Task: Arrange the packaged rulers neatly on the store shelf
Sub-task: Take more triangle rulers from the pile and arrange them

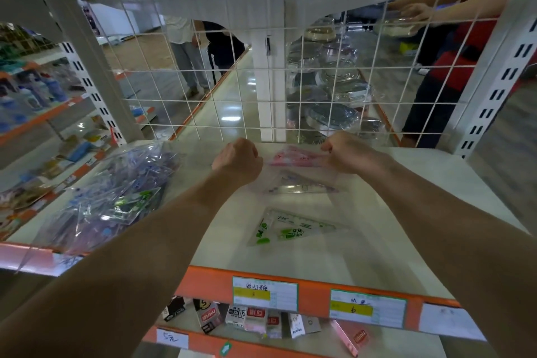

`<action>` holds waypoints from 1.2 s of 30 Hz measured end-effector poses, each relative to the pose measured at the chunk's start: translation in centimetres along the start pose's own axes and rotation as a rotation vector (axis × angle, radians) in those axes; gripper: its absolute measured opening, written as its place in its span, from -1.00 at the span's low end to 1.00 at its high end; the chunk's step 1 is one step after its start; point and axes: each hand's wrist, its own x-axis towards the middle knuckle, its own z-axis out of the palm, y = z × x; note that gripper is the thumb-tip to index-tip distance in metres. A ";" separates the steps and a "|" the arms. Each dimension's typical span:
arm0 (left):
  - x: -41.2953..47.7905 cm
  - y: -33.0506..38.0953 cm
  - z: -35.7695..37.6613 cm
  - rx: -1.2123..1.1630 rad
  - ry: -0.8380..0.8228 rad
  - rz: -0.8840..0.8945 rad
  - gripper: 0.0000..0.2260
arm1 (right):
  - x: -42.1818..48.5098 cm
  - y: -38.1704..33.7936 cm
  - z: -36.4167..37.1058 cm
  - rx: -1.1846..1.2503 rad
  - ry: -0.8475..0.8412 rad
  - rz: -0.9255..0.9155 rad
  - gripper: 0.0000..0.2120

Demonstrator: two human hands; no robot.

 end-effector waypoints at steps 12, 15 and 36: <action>-5.9 -3.3 -7.7 0.159 0.012 0.044 -0.80 | -7.4 -9.2 -2.4 0.064 -0.023 -0.367 -0.70; -7.9 -6.2 -10.5 0.174 0.027 -0.046 -0.77 | -8.8 -12.3 -1.5 0.113 -0.081 -0.421 -0.83; -15.3 -17.9 -14.9 0.160 -0.039 -0.272 -0.72 | -9.3 -24.3 9.2 0.856 -0.260 -0.035 -0.77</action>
